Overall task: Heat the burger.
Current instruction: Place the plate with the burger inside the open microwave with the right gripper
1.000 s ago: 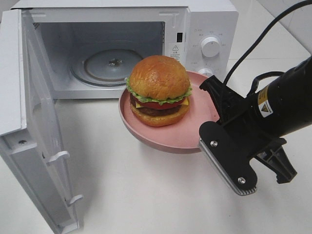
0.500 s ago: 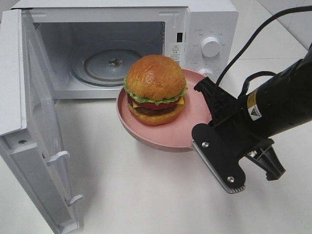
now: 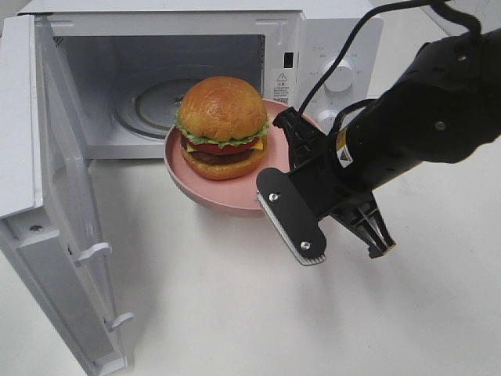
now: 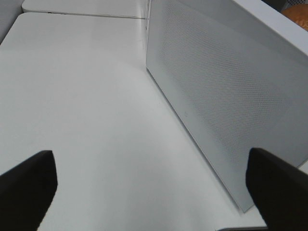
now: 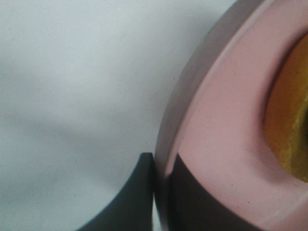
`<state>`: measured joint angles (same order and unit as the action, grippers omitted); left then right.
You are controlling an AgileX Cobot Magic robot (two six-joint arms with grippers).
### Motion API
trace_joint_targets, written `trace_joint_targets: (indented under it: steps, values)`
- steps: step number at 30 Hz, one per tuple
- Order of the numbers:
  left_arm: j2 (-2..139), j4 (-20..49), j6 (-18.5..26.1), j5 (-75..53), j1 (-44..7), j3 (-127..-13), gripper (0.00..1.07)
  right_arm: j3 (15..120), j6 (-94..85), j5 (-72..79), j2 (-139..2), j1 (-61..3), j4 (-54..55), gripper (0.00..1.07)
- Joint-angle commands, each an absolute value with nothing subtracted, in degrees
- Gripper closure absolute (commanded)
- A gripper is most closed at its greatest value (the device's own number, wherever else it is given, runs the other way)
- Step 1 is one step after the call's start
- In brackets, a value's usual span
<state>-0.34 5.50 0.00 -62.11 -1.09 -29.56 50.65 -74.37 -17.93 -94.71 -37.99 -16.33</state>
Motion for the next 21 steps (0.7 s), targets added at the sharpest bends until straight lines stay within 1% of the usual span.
trace_joint_targets:
  steps: [1,3,6,8,11,13,16,21]
  values:
    - [-1.20,6.02,0.00,-61.31,-0.97,-29.56,0.07,53.23,-72.59,-14.84,-95.74,-38.45,-17.07,1.07]
    - [-1.20,6.02,0.00,-61.31,-0.97,-29.56,0.07,56.15,-70.87,-15.53,-98.49,-38.90,-17.07,1.07]
    - [-1.20,6.02,0.00,-61.31,-0.97,-29.56,0.07,56.84,-70.82,-15.58,-99.18,-38.90,-17.07,1.07]
    - [-1.20,6.02,0.00,-61.31,-0.97,-29.56,0.07,59.64,-70.70,-16.33,-101.30,-38.90,-17.07,1.07]
    - [-1.20,6.02,0.00,-61.31,-0.97,-29.56,0.07,60.39,-70.47,-16.50,-101.81,-38.90,-17.07,1.07]
    - [-1.20,6.02,0.00,-61.31,-0.97,-29.56,0.07,62.85,-69.33,-17.53,-103.71,-38.90,-18.39,1.07]
    - [-1.20,6.02,0.00,-61.31,-0.97,-29.56,0.07,63.48,-69.21,-17.70,-104.22,-38.90,-18.62,1.07]
    - [-1.20,6.02,0.00,-61.31,-0.97,-29.56,0.07,68.24,-69.10,-19.48,-107.60,-38.90,-18.62,1.07]
